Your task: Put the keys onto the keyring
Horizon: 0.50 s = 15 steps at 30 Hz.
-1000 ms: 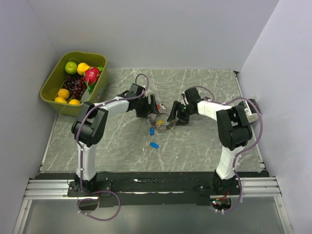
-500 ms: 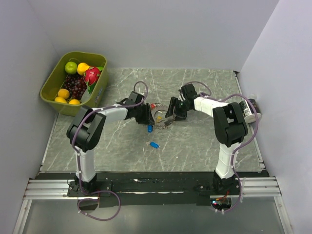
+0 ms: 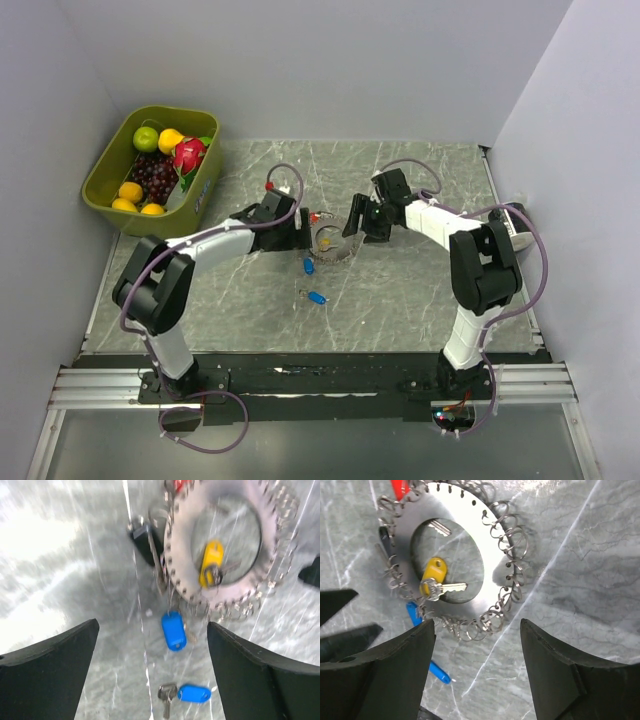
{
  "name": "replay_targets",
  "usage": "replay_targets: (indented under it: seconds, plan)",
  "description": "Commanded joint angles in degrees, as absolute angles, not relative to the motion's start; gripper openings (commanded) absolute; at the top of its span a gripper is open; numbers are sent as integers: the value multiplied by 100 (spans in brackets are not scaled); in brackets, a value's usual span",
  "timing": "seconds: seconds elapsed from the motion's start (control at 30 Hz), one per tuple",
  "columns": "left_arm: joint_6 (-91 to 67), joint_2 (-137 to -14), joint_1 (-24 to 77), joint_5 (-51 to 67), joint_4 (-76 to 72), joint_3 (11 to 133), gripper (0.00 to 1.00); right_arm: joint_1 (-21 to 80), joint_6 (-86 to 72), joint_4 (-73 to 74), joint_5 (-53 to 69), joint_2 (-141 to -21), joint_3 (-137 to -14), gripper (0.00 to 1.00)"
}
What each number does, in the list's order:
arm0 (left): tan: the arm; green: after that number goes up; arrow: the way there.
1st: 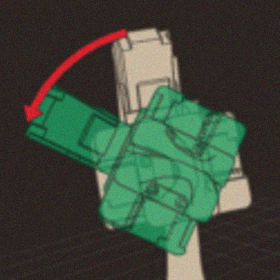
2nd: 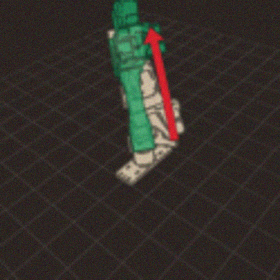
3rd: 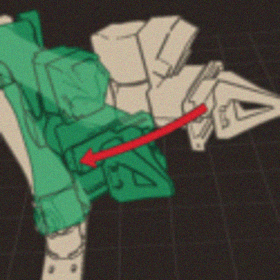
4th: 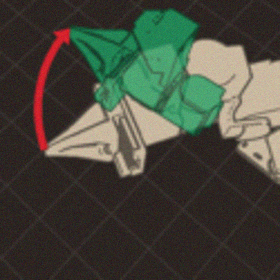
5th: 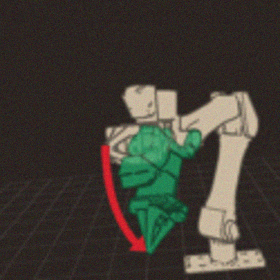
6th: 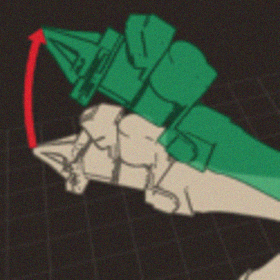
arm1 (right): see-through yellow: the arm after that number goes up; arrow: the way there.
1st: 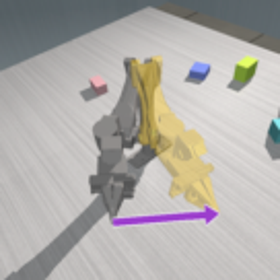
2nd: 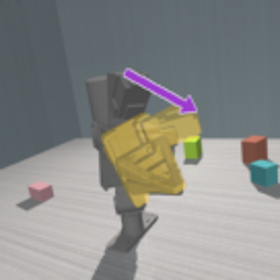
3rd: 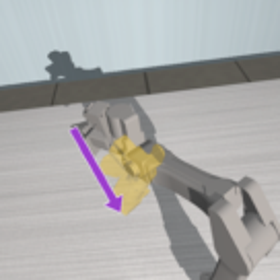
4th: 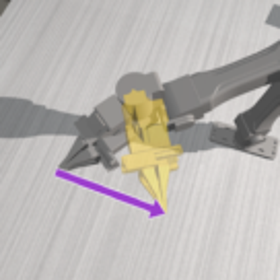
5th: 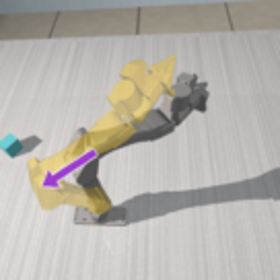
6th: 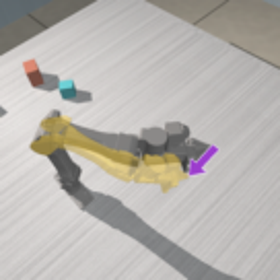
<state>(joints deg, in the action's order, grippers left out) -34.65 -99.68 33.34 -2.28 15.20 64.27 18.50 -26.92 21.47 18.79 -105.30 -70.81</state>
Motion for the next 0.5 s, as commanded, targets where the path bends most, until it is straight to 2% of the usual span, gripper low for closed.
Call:
replay_targets:
  seconds: [0.0, 0.23, 0.27, 0.33, 0.37, 0.47]
  plan:
    - [-3313, -10352, 3103, -177, 1380, 7135, 96, 1837, -2663, 1970, 1828, -10318, -6961, 76]
    - [-3287, -11740, 2865, 210, 1468, 8270, 100, 1784, -2830, 1767, 2232, -10643, -6891, 75]
    - [-3296, -11829, 2865, 263, 1459, 8418, 92, 1784, -2830, 1749, 2259, -10670, -6899, 75]
    - [-3287, -12005, 2865, 499, 1442, 8507, 84, 1784, -2821, 1845, 2285, -10775, -6969, 75]
    - [-3296, -12023, 2865, 579, 1398, 8508, 76, 1775, -2830, 1846, 2303, -10801, -7013, 75]
    - [-3331, -11971, 2865, 843, 1135, 8263, 60, 1784, -2813, 1723, 2373, -10846, -7005, 74]
